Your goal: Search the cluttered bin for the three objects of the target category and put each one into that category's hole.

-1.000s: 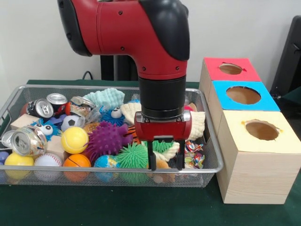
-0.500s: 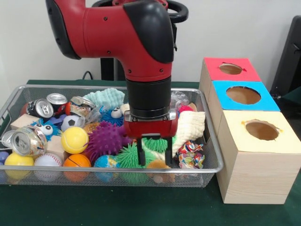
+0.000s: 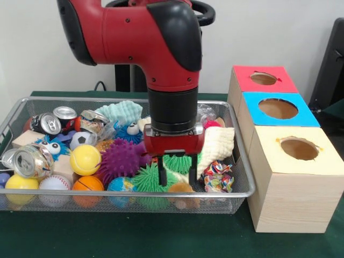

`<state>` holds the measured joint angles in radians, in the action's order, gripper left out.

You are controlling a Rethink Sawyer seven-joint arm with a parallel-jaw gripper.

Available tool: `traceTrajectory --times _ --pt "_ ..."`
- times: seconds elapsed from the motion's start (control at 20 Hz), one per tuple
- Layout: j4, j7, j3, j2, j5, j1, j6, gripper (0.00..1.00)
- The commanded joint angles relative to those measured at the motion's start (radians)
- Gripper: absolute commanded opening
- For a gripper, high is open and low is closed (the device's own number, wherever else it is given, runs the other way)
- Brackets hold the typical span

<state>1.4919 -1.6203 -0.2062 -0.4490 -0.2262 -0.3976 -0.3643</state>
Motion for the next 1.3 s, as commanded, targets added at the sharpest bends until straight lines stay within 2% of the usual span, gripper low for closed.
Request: traceTrajectory --times 0.05,0.25,0.4,0.7,1.05,1.3 --pt "0.021 -0.115 0.050 -0.004 -0.034 0.067 -0.033 1.00" --pt "-0.024 -0.120 0.078 0.011 -0.025 0.099 -0.045 1.00" --pt "-0.029 -0.116 0.074 0.021 -0.004 0.100 -0.058 1.00" --pt "0.010 -0.075 0.006 0.009 0.031 0.055 -0.101 1.00" --pt "0.024 -0.023 -0.038 0.022 0.008 0.002 -0.074 1.00" --pt "0.052 -0.034 -0.020 0.012 -0.014 0.002 -0.058 1.00"
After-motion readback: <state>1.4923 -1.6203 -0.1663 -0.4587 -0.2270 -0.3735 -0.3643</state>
